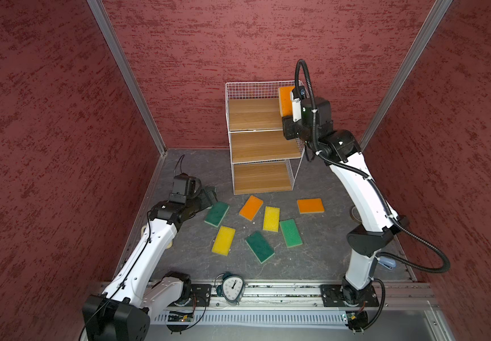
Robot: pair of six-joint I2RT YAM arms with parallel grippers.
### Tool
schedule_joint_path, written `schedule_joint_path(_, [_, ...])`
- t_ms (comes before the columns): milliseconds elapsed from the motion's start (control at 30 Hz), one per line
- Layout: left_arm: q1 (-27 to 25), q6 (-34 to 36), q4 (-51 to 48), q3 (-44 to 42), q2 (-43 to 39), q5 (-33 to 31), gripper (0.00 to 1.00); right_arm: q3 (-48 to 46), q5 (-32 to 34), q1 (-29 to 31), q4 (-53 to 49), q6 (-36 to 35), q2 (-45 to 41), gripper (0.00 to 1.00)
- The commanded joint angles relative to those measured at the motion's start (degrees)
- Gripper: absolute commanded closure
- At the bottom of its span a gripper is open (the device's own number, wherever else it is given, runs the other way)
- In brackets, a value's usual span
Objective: Place and organize the cleaning sponges onto the shelf
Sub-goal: 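Lower the orange sponge onto the top wooden shelf with the right gripper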
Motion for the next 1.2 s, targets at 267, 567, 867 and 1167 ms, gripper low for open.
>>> schedule_joint_path(267, [0.21,-0.20,1.61,0.40,0.24,-0.75,0.03,1.56,2.05,-1.75,5.42,-1.21,2.41,0.43])
schedule_joint_path(567, [0.05,-0.29,2.46,1.44,2.48,0.56,0.03,1.51,4.07,-2.37,6.06,-1.60,4.03,0.43])
schedule_joint_path(867, [0.02,-0.51,1.77,1.31,2.22,-0.48,0.03,1.56,4.60,-2.48,6.06,-2.15,5.86,0.42])
schedule_joint_path(1167, [0.04,-0.80,2.03,0.96,2.83,-0.86,0.02,1.54,6.13,-2.64,5.12,-1.82,6.67,0.35])
